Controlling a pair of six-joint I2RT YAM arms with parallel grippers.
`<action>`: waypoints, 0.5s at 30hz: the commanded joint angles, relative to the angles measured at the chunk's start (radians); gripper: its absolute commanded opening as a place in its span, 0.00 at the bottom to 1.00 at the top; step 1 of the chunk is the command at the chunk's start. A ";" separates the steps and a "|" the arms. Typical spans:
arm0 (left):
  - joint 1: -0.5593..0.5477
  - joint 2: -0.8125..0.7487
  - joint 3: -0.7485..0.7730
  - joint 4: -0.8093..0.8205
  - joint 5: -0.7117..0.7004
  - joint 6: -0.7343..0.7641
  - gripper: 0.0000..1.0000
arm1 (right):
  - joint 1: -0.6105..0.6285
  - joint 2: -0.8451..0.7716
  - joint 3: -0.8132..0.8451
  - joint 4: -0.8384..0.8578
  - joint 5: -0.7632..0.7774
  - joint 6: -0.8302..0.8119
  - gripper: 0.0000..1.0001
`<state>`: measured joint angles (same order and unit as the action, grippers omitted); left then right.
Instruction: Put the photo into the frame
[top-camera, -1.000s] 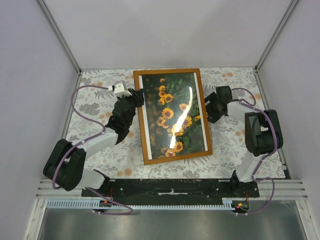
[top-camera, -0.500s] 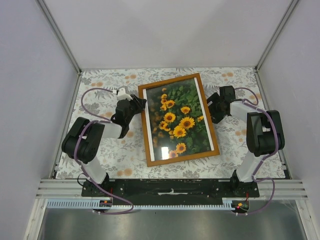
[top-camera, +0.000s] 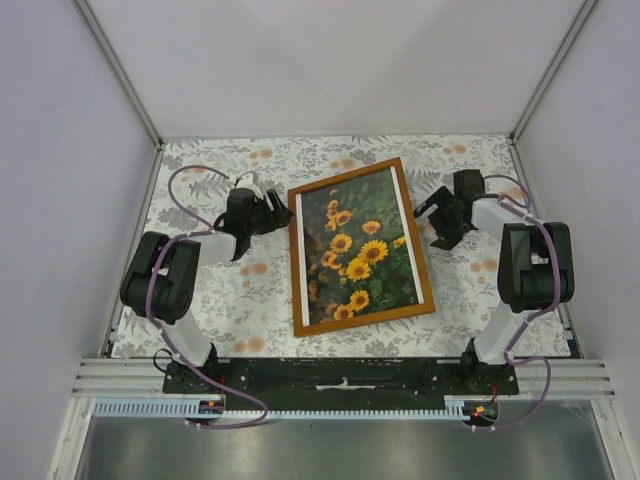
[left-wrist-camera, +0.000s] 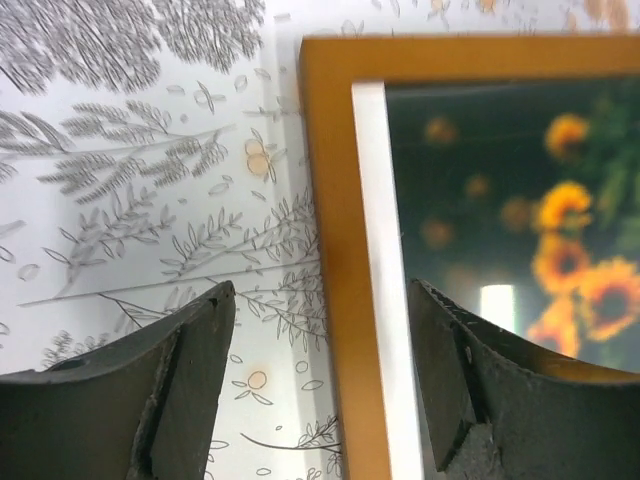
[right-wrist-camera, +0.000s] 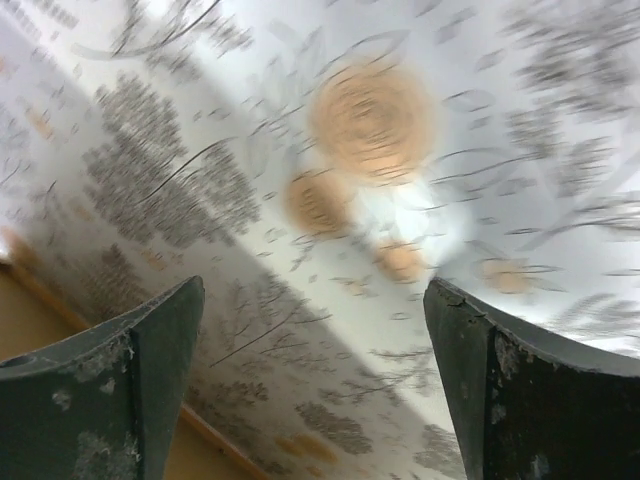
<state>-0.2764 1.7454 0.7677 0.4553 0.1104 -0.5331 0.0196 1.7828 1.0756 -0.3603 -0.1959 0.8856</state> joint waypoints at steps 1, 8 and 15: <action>0.019 -0.081 0.134 -0.212 0.015 0.025 0.76 | -0.085 0.004 0.090 -0.216 0.168 -0.069 0.98; 0.019 -0.136 0.271 -0.521 -0.005 0.002 0.76 | -0.159 -0.055 0.190 -0.299 0.207 -0.123 0.98; 0.016 -0.250 0.199 -0.639 -0.012 -0.033 0.76 | -0.047 -0.172 0.031 -0.180 0.113 -0.197 0.96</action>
<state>-0.2577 1.5818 1.0061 -0.0635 0.1028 -0.5354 -0.0891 1.7172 1.2079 -0.6006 -0.0257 0.7528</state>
